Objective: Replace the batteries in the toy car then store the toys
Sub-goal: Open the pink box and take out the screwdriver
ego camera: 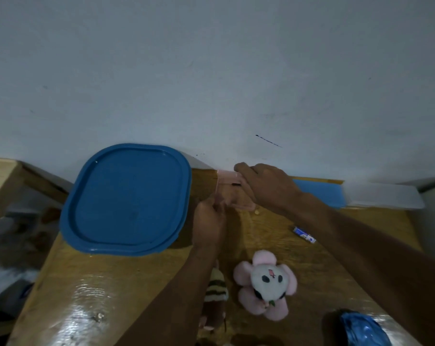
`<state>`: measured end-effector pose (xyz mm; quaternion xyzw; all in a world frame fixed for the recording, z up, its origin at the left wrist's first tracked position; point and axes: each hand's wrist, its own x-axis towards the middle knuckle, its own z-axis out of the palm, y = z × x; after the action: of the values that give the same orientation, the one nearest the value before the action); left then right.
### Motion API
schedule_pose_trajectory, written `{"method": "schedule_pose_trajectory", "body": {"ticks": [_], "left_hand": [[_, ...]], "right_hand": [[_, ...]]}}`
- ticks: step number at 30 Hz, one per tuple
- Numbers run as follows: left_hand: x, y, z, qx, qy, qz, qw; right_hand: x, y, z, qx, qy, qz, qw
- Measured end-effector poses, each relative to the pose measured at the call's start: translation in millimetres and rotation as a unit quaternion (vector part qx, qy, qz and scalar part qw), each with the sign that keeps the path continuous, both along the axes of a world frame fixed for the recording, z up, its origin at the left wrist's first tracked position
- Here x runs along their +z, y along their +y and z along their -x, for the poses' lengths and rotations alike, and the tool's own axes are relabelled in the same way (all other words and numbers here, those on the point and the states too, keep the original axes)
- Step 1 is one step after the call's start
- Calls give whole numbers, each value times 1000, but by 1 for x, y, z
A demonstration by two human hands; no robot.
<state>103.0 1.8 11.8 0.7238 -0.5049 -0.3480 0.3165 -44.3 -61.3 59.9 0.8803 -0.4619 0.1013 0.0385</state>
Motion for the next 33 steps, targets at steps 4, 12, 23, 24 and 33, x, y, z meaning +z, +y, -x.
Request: {"method": "schedule_pose_trajectory", "body": {"ticks": [4,12,23,24,33], "left_hand": [[2,4,3,32,-32,-30,999],[8,8,6,78,-16,-86,993],[1,12,3,71,-4,-60,996],[1,12,3,72,-3,-58,996],[0,10,1,67,22,-57,996]], "right_hand": [[6,-9,-1,-54,22,51,997],[2,-15,-12,-96,43,48,993],[-5,-1,-5,-59,15,23,998],[-3,1,-5,-53,23,5,998],[-15,9,-17,-85,87,-173,977]]}}
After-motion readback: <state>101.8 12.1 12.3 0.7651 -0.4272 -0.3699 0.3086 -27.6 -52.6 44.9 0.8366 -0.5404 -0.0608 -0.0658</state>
